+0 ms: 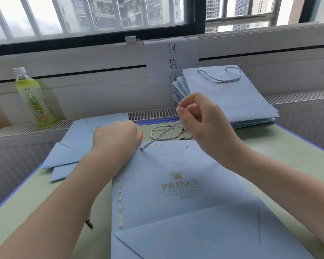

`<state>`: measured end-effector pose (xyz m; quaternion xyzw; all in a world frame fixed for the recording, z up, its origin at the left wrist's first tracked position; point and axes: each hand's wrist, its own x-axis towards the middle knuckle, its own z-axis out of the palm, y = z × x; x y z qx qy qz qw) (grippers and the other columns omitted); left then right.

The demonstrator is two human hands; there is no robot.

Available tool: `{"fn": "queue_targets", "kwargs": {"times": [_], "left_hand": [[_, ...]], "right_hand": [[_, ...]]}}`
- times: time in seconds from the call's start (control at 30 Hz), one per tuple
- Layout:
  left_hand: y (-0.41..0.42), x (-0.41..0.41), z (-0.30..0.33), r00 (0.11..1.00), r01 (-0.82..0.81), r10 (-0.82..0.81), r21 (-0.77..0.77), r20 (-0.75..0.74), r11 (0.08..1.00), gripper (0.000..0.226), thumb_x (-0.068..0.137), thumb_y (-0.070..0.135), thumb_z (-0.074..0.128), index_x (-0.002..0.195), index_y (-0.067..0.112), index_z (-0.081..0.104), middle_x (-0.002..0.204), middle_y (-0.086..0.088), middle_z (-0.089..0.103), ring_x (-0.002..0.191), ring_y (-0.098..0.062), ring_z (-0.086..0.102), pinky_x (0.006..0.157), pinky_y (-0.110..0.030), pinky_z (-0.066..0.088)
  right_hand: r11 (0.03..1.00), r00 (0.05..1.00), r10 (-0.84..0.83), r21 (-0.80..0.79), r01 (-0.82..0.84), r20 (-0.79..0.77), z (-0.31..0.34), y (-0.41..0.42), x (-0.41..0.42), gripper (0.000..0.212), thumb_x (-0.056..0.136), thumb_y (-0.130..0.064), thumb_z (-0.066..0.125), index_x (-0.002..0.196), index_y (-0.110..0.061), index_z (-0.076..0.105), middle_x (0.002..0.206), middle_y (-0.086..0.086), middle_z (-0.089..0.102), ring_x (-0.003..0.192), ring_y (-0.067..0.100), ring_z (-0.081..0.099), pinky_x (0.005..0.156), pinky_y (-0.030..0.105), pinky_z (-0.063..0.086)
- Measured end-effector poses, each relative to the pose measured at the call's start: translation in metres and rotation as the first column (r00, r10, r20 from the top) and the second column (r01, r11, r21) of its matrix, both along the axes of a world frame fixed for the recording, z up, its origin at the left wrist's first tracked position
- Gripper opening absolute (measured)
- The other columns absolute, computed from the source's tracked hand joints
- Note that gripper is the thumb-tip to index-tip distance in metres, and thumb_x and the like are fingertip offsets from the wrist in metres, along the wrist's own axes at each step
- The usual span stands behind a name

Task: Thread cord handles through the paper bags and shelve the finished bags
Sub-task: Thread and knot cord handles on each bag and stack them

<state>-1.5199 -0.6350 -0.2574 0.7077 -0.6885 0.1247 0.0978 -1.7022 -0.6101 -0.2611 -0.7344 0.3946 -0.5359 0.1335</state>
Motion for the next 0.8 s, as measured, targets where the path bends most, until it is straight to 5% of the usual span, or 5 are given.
{"fn": "queue_targets", "kwargs": {"times": [0.1,0.23,0.33,0.5,0.8], "left_hand": [[0.005,0.004,0.004,0.98,-0.122,0.126,-0.033,0.152,0.992,0.036,0.1,0.021,0.035,0.064,0.014,0.034,0.067,-0.001,0.036,0.058,-0.018,0.037,0.053,-0.024,0.017],[0.011,0.002,0.008,0.961,-0.128,0.142,-0.077,0.235,0.989,0.036,0.101,0.025,0.035,0.066,0.014,0.035,0.066,-0.001,0.038,0.054,-0.015,0.034,0.053,-0.023,0.018],[0.013,-0.009,0.008,0.98,0.198,-0.19,-0.195,0.06,0.96,0.04,0.101,0.042,0.031,0.081,0.015,0.054,0.074,0.003,0.056,0.073,-0.02,0.052,0.068,-0.029,0.031],[0.012,-0.024,0.002,0.44,0.644,-0.592,-0.223,-0.675,0.732,0.035,0.092,0.044,0.051,0.084,0.015,0.067,0.078,0.003,0.071,0.073,-0.003,0.066,0.072,-0.018,0.048],[-0.001,-0.013,-0.007,0.227,0.422,-0.535,-0.413,-0.814,0.807,0.034,0.101,0.012,0.038,0.07,0.011,0.05,0.056,0.007,0.058,0.057,-0.01,0.055,0.062,-0.021,0.048]], "right_hand": [[0.996,0.985,-0.037,-0.073,0.05,0.169,0.005,0.001,-0.001,0.017,0.096,-0.014,0.05,0.082,-0.023,0.046,0.054,-0.006,0.04,0.048,0.007,0.033,0.049,0.018,0.03],[0.96,0.979,-0.186,-0.228,0.163,-0.085,0.005,0.005,-0.005,0.01,0.091,-0.024,0.058,0.086,-0.019,0.052,0.051,-0.009,0.034,0.049,0.013,0.036,0.052,0.03,0.036],[0.983,0.964,-0.15,-0.139,0.122,-0.219,-0.006,0.004,0.003,0.01,0.092,-0.027,0.057,0.088,-0.019,0.053,0.053,-0.01,0.038,0.052,0.01,0.04,0.055,0.035,0.039],[0.964,1.0,0.022,0.263,-0.025,0.017,-0.012,-0.001,0.006,0.009,0.094,-0.014,0.053,0.086,-0.017,0.055,0.064,-0.002,0.064,0.05,0.006,0.047,0.052,0.024,0.039],[0.939,0.978,0.055,0.322,-0.119,0.202,-0.005,-0.009,-0.001,0.016,0.095,-0.003,0.047,0.089,-0.014,0.057,0.065,0.0,0.061,0.045,0.009,0.044,0.046,0.014,0.035]]}}
